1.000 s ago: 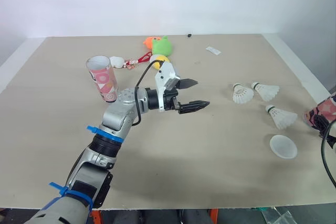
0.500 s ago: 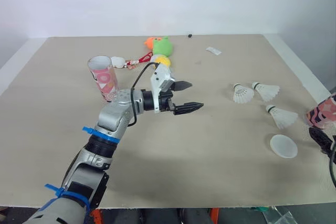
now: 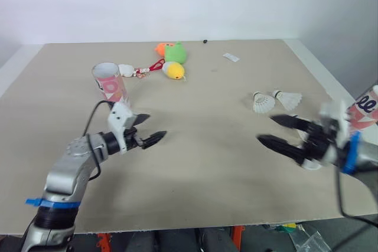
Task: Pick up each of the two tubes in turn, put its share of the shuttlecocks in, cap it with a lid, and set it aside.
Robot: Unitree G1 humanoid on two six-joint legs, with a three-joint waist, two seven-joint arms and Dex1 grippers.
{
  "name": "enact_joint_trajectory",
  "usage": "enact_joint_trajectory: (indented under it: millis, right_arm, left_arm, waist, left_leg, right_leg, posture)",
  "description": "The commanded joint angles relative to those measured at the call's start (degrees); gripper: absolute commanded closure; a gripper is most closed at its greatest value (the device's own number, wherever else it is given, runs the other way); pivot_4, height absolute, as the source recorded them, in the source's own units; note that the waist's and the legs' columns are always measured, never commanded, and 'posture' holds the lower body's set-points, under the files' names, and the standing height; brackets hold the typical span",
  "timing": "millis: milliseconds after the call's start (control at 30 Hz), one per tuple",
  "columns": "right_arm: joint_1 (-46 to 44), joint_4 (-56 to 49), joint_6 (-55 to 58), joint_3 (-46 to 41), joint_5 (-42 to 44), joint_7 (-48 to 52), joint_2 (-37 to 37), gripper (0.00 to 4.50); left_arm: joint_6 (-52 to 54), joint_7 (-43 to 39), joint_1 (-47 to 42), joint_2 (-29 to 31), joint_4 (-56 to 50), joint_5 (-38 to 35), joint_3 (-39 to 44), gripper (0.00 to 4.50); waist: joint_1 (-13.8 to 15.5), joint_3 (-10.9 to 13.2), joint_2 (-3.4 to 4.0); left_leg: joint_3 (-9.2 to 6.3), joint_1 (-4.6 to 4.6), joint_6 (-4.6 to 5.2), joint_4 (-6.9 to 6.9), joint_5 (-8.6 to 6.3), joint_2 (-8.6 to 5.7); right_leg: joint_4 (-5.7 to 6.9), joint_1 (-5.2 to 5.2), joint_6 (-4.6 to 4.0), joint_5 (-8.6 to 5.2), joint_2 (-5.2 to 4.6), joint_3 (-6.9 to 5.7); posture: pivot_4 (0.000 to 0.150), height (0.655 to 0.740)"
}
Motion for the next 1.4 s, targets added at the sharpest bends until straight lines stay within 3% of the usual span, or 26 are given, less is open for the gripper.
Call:
enact_joint_trajectory:
  millis: [33, 300, 567, 1067, 1400]
  right_arm:
    - [-6.4, 6.3, -5.2, 6.8, -7.1, -2.2, 4.0, 0.01]
    - [-14.9, 14.5, -9.9, 11.8, -13.6, -7.9, 14.7, 0.01]
    - [-12.2, 7.1, -8.2, 13.5, -14.0, -11.4, 18.8, 0.01]
    - [-7.4, -5.6, -2.8, 11.6, -12.2, -15.7, 18.0, 0.01]
    - [-1.4, -16.1, 2.2, 12.7, -7.5, -12.8, 13.4, 0.01]
  left_arm:
    - [-0.4, 6.6, 3.6, -1.1, -6.0, 0.1, 5.5, 0.0]
    - [-2.4, 16.3, 9.6, -5.2, -8.6, 1.8, 9.3, 0.0]
    - [-6.4, 18.7, 1.2, -4.3, 3.8, 5.1, 8.3, 0.0]
    - [-16.2, 12.4, -17.2, -2.8, 32.4, 10.6, 0.6, 0.0]
    - [-24.0, 9.6, -27.2, -2.7, 49.1, 13.6, -1.5, 0.0]
  waist:
    - [0.6, 0.0, -0.06]
    - [2.2, -0.1, -0.14]
    - [2.2, -0.1, -0.19]
    - [2.2, -0.1, -0.21]
    - [2.3, -0.1, -0.24]
  left_leg:
    - [-0.01, -0.08, 0.0, -0.01, 0.0, -0.01]
    - [-0.11, -1.08, -0.41, -0.03, -0.25, -0.12]
    - [-0.17, -1.05, -0.46, 0.02, -0.25, -0.02]
    - [-0.06, -1.04, -0.5, 0.02, -0.13, 0.0]
    - [-0.2, -1.1, -0.49, 0.06, -0.12, -0.08]
  right_leg:
    - [0.01, -0.06, 0.09, 0.0, 0.0, -0.02]
    - [0.01, -0.93, -0.06, 0.09, -0.36, -0.32]
    - [0.02, -0.91, -0.28, 0.23, -0.31, -0.63]
    - [0.07, -0.89, -0.39, 0.29, -0.19, -0.71]
    - [0.05, -0.85, -0.34, 0.28, -0.21, -0.79]
  posture:
    - [0.15, 0.7323]
    - [0.15, 0.7323]
    - [0.15, 0.7323]
    - [0.15, 0.7323]
    - [0.15, 0.7323]
